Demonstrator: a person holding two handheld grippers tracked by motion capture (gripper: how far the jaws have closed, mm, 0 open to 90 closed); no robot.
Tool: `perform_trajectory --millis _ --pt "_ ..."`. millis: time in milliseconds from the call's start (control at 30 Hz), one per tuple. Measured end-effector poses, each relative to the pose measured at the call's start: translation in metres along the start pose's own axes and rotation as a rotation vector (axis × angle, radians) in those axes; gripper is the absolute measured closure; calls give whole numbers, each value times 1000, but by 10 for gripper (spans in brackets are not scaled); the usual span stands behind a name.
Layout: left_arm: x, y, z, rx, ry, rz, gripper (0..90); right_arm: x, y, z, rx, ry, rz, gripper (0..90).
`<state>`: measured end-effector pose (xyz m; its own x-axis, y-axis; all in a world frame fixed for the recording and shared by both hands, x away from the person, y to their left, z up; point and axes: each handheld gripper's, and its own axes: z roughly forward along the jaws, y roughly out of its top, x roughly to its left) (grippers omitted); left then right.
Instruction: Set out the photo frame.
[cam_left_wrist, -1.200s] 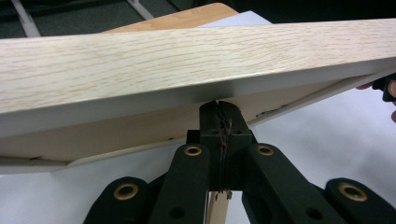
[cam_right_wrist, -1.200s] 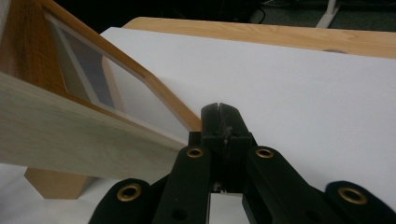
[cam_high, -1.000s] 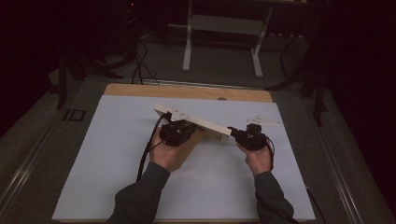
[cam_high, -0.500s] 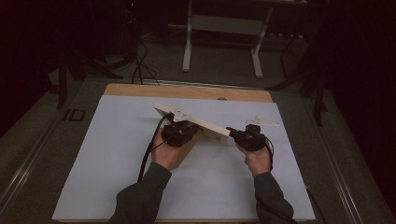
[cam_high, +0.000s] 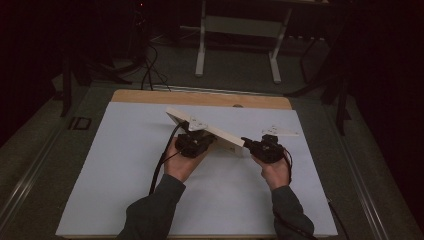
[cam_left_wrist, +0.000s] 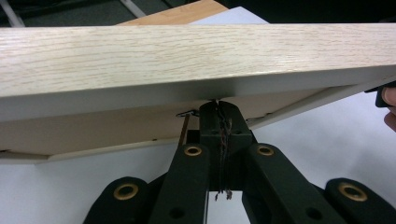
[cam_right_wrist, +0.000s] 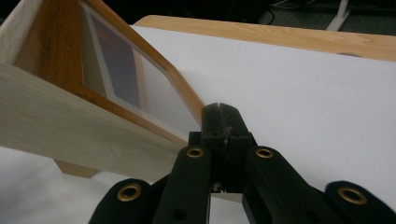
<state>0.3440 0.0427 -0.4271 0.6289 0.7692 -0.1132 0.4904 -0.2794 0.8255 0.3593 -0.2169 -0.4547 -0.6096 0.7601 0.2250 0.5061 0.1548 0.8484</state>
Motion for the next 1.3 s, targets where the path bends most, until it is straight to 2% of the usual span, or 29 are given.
perform_trajectory --millis 833,1000,1300 --pt "5 1 1 9 6 1 898 10 -4 -1 3 25 -32 900" --pt "6 1 0 11 4 3 898 12 -3 -1 12 31 -59 900" --pt "8 1 0 12 3 10 896 15 -4 -1 15 40 -74 900"
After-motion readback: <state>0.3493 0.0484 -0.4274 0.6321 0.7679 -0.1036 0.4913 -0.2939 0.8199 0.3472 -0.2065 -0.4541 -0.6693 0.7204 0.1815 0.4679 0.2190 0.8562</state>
